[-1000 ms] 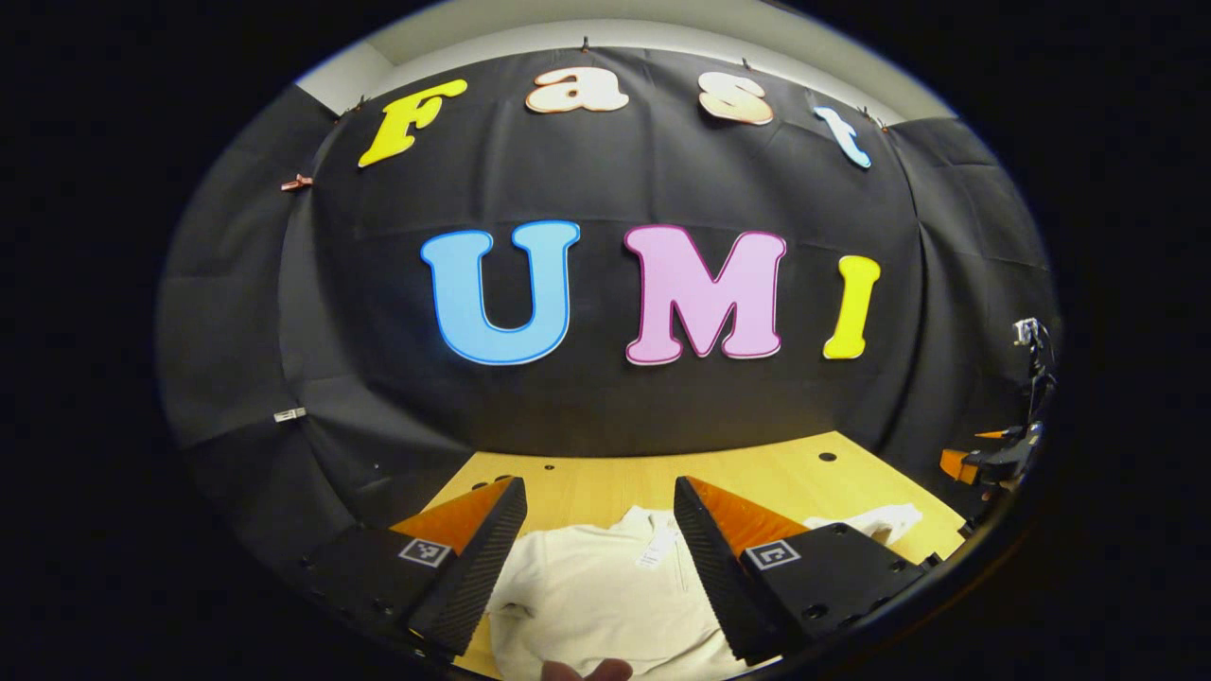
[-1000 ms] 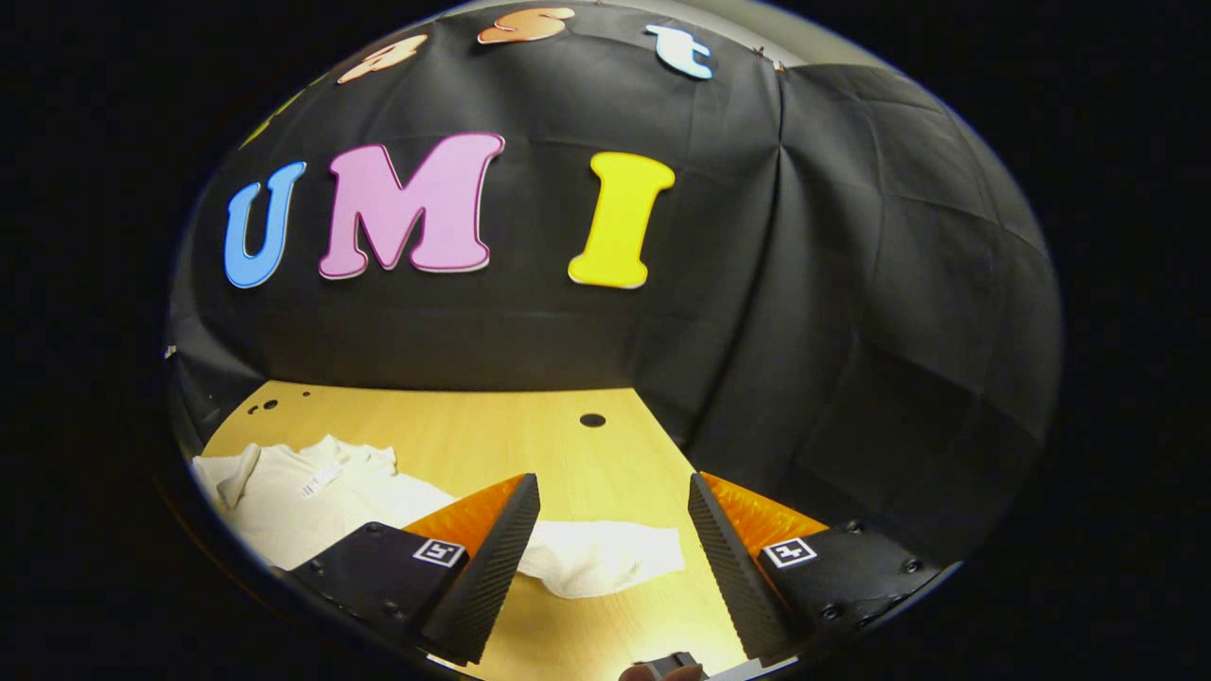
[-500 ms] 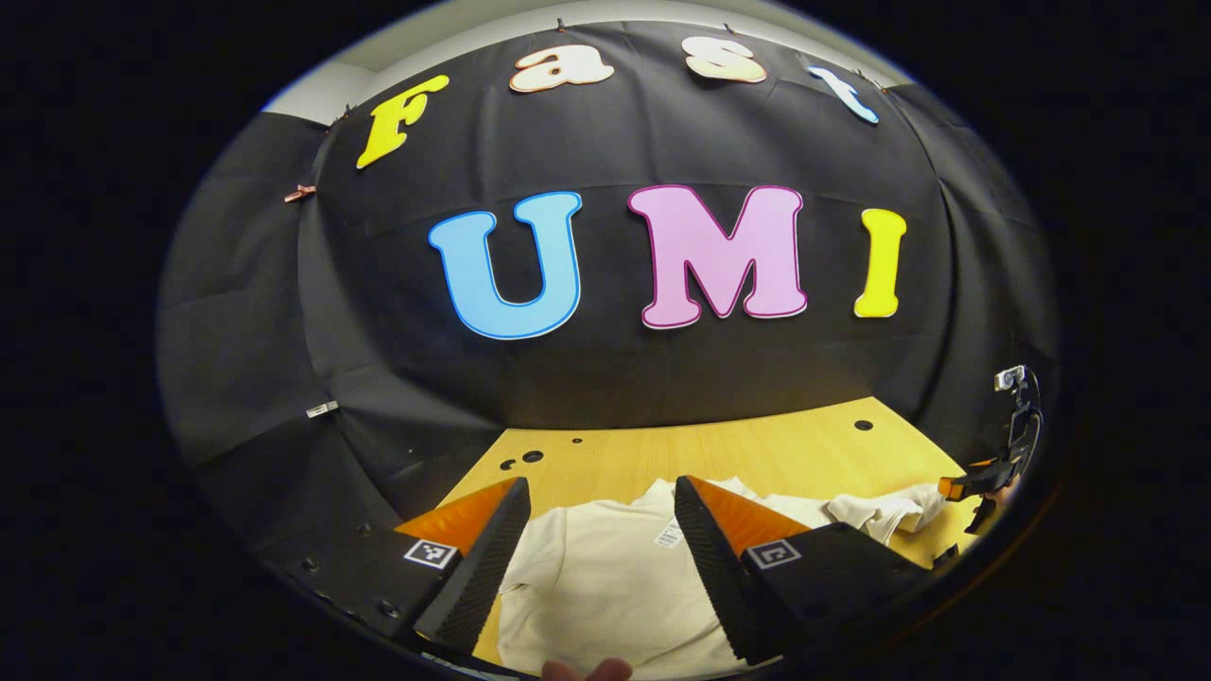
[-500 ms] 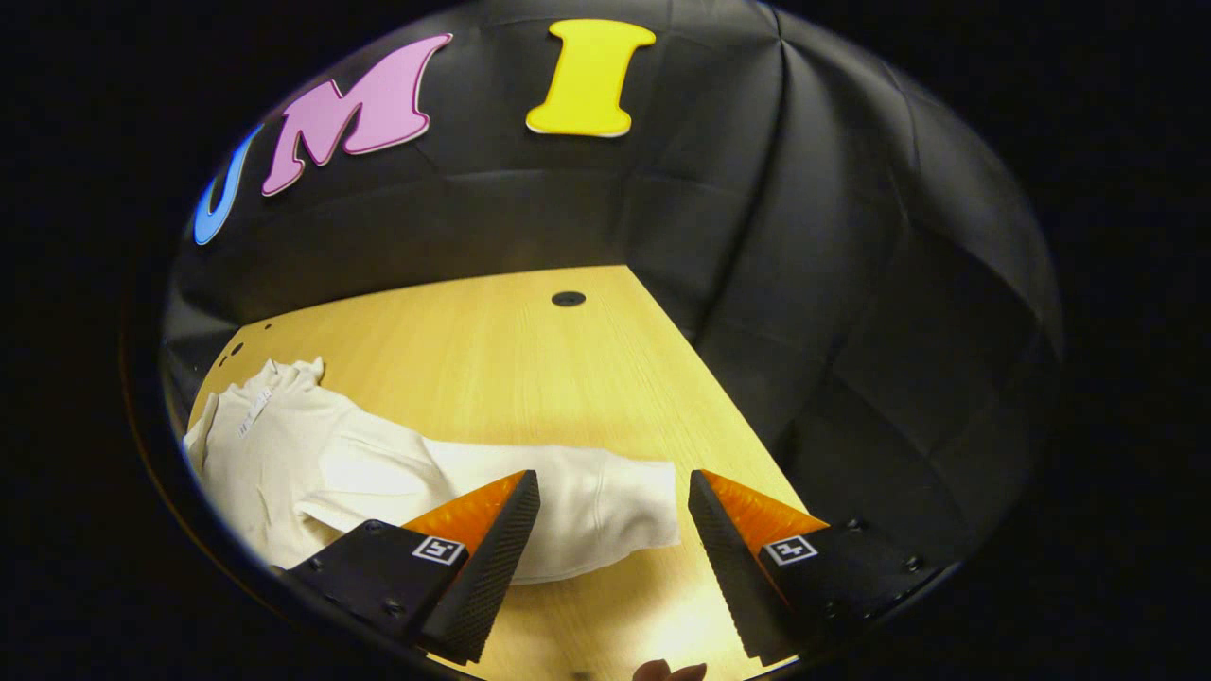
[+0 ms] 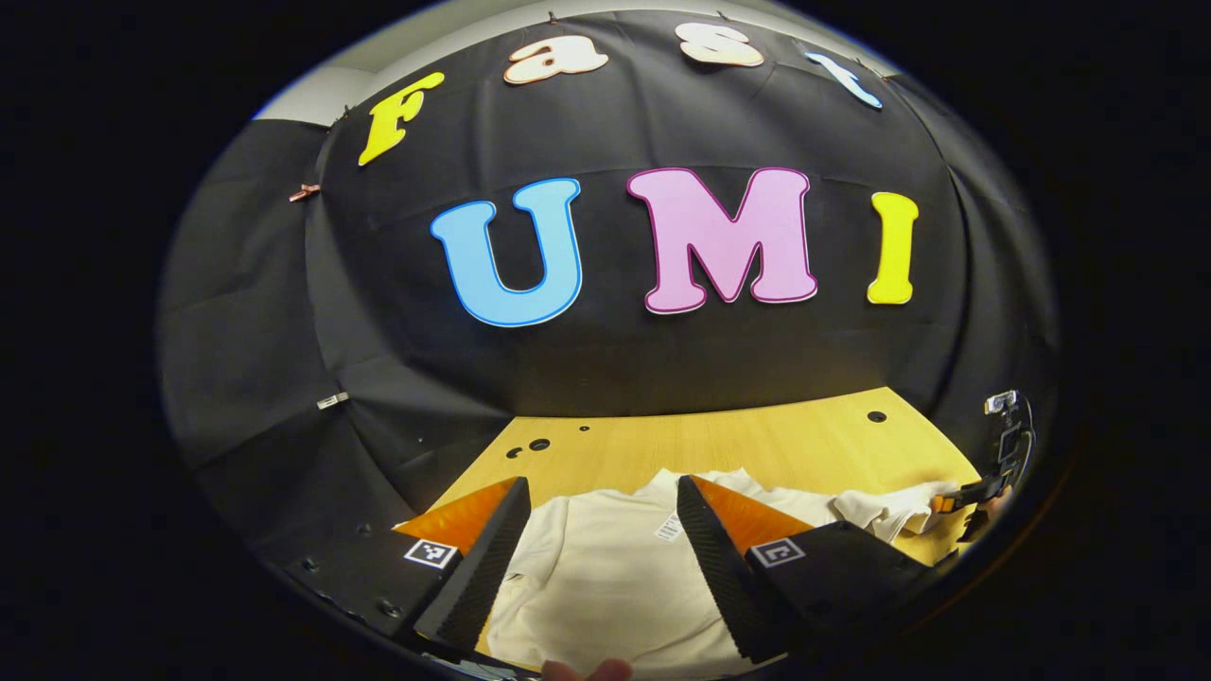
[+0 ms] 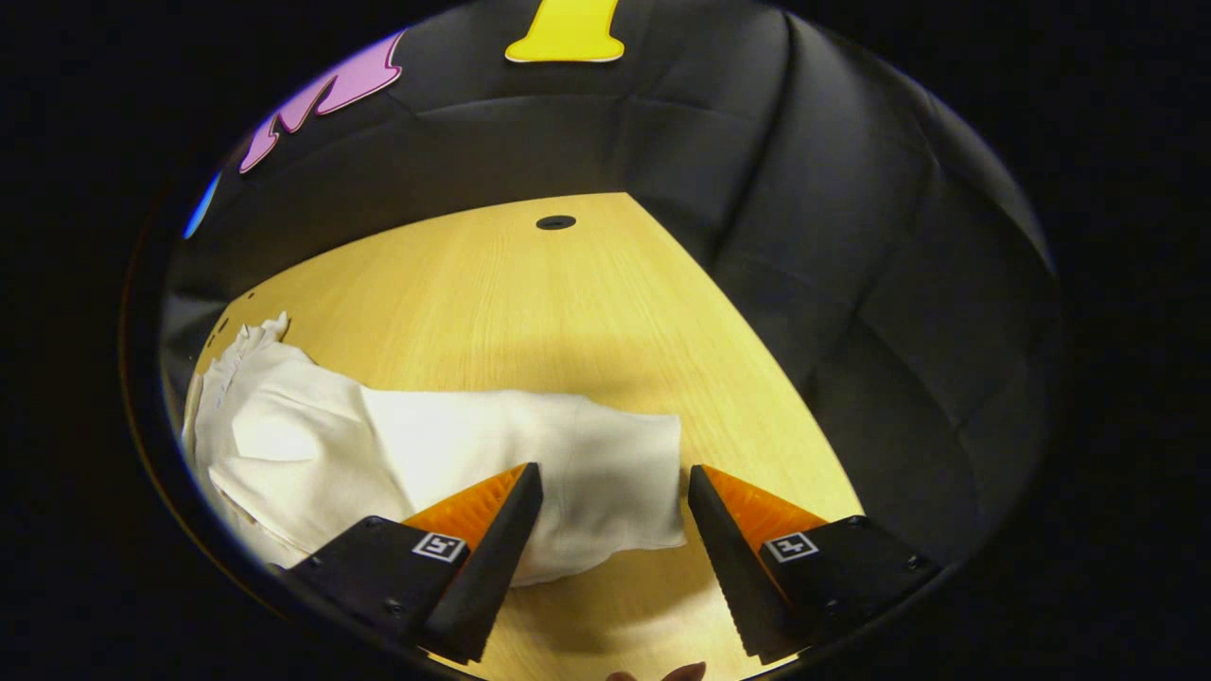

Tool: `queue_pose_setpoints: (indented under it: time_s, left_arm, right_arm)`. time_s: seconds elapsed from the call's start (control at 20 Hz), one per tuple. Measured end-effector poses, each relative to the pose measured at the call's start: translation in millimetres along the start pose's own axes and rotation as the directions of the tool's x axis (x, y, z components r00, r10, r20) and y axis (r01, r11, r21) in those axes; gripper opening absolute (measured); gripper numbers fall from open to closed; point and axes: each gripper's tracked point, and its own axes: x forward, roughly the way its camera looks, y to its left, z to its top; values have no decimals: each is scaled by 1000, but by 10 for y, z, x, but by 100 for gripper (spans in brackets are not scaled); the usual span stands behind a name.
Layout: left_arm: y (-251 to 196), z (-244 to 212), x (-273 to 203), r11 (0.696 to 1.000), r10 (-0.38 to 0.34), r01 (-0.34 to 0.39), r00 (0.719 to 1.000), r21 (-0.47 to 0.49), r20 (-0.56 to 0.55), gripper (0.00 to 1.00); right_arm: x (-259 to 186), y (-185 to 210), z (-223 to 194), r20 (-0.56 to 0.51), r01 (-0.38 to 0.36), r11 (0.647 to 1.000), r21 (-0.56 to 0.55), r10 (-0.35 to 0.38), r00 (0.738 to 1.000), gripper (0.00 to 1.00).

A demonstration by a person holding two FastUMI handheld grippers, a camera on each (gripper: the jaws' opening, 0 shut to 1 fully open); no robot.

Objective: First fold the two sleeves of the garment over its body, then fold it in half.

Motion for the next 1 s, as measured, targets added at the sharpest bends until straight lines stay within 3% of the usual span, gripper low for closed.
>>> queue_pose_setpoints:
  time_s: [0.05, 0.1, 0.25, 0.3, 0.4, 0.45, 0.55, 0.6, 0.85, 0.9, 1.0]
  left_arm:
    - [-9, -13, 6, 1000, 3, -3, 1000, -3, -3, 96]
    - [-4, -34, 0, 1000, 5, -5, 1000, -7, -7, 97]
    - [1, -62, -5, 1000, 11, -11, 1000, -3, -15, 96]
    - [13, -65, 0, 1000, 13, -13, 1000, 1, -13, 97]
    - [25, -57, 7, 1000, 14, -14, 1000, 10, -10, 96]
    - [31, -53, 7, 1000, 11, -11, 1000, 13, -10, 96]
    - [49, -58, -5, 1000, 7, -7, 1000, 19, -10, 96]
    - [70, -68, -6, 1000, 6, -6, 1000, 22, -9, 96]
    - [236, -108, 8, 1000, -20, 20, 1000, 2, -1, 96]
    - [269, -111, 13, 1000, -28, 28, 1000, -3, -1, 96]
    - [364, -96, 37, 999, -48, 48, 999, -12, 7, 96]
  right_arm:
    - [-9, -10, 1, 4, 0, 1000, 15, 0, 1000, 89]
    - [-8, -18, -25, -6, 4, 1000, 4, -4, 1000, 97]
    - [-1, 42, -7, -7, -13, 1000, -13, 13, 1000, 90]
    - [-7, 56, -6, -10, -20, 1000, -15, 20, 1000, 83]
    - [3, 129, -4, -13, -25, 1000, -9, 25, 1000, 43]
    - [-3, 146, -15, -15, -20, 1000, -6, 20, 1000, 32]
    - [-39, 160, -11, -14, -22, 1000, 6, 22, 1000, 34]
    - [-68, 162, -16, -10, -19, 1000, 17, 19, 1000, 22]
    - [-421, 135, 161, 67, 10, 999, 53, -13, 998, 22]
    - [-497, 136, 181, 75, 13, 998, 65, -18, 997, 16]
    - [-674, 144, 218, 95, 23, 996, 85, -31, 995, 16]
